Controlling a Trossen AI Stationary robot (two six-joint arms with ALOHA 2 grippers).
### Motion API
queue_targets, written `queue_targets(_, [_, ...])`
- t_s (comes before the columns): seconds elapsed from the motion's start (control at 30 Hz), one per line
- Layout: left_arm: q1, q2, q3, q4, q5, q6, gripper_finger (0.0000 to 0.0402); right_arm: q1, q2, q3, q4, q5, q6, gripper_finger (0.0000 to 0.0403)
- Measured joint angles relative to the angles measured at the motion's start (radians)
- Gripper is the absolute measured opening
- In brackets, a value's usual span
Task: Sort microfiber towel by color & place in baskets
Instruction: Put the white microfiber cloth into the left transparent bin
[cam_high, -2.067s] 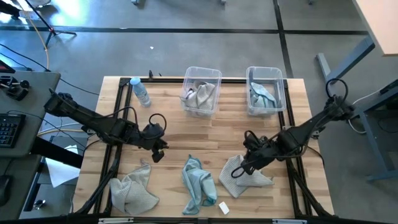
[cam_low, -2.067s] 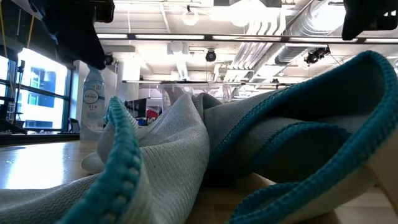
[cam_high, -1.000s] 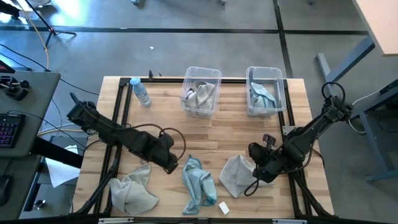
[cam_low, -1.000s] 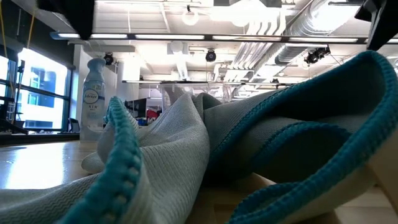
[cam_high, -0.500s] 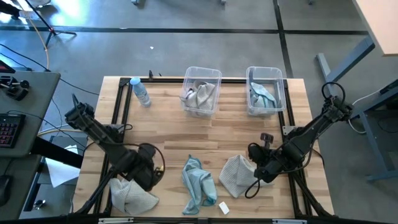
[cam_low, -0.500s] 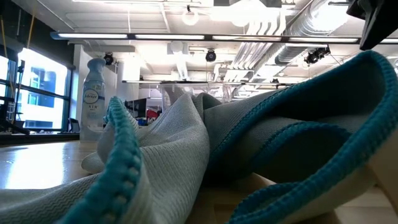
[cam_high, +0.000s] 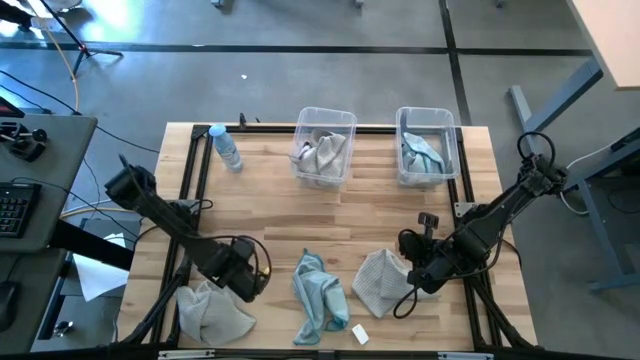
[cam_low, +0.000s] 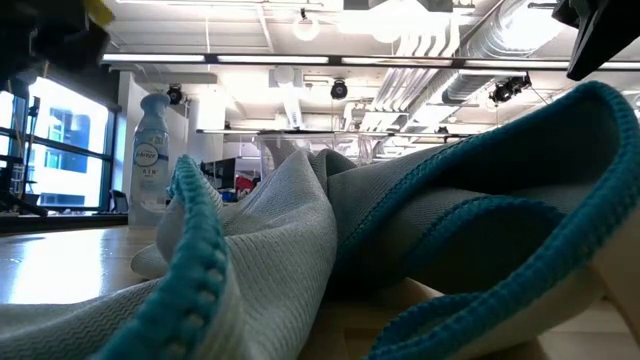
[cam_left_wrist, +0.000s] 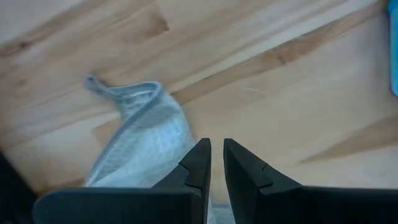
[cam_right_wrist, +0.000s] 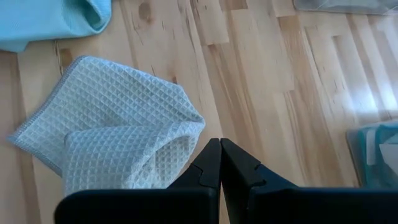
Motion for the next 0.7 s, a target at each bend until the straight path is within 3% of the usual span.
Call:
queue_targets(0.37, [0.006, 0.000, -0.109, 0.026, 0.030, -0.050, 0.0031, 0.000, 0.000, 0.000, 0.023, 0.000, 0.026, 0.0000])
queue_targets(0.7, [0.007, 0.000, -0.239, 0.256, 0.062, -0.057, 0.0050, 0.000, 0.000, 0.000, 0.045, 0.012, 0.030, 0.0000])
